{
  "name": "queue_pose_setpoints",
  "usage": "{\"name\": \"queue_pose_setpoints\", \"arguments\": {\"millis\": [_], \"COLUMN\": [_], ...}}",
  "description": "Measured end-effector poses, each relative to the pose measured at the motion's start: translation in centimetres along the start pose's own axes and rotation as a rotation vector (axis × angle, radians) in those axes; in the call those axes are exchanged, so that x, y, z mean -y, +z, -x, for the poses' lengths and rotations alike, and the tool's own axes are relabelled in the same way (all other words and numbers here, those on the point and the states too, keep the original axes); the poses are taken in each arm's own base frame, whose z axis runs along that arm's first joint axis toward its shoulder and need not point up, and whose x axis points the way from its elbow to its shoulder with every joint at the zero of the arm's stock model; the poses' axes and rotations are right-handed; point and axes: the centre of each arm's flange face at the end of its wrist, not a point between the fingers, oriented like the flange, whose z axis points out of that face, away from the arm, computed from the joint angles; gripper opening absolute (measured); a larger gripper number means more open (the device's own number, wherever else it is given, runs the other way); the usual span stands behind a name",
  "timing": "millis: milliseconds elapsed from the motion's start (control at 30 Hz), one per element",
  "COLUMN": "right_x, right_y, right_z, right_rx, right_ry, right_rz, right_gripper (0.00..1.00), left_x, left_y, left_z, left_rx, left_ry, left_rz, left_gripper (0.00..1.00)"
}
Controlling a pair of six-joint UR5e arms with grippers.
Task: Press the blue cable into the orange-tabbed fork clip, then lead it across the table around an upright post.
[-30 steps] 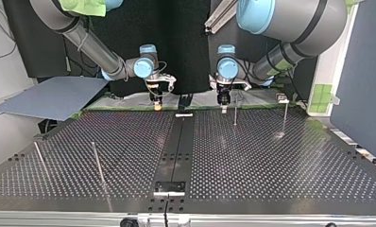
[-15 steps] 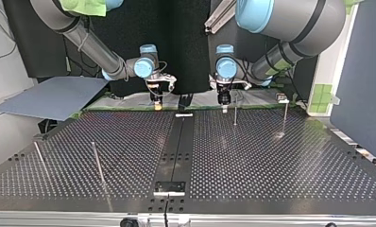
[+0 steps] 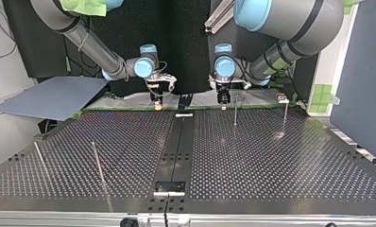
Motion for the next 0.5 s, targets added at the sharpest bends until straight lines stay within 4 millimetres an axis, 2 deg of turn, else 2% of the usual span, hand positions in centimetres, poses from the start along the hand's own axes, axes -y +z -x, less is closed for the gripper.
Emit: {"name": "queue_pose_setpoints", "arguments": {"millis": [500], "right_x": [-0.4], "right_y": [0.0], "right_z": [-0.39], "right_rx": [0.006], "right_ry": [-0.005], "right_rz": [0.015], "right_gripper": [0.0], "left_x": [0.84], "left_y": [-0.85], "left_z": [0.13], "left_rx": [-0.028], "left_ry": [0.02], "left_rz": [-0.016], "left_gripper": [0.0]}}
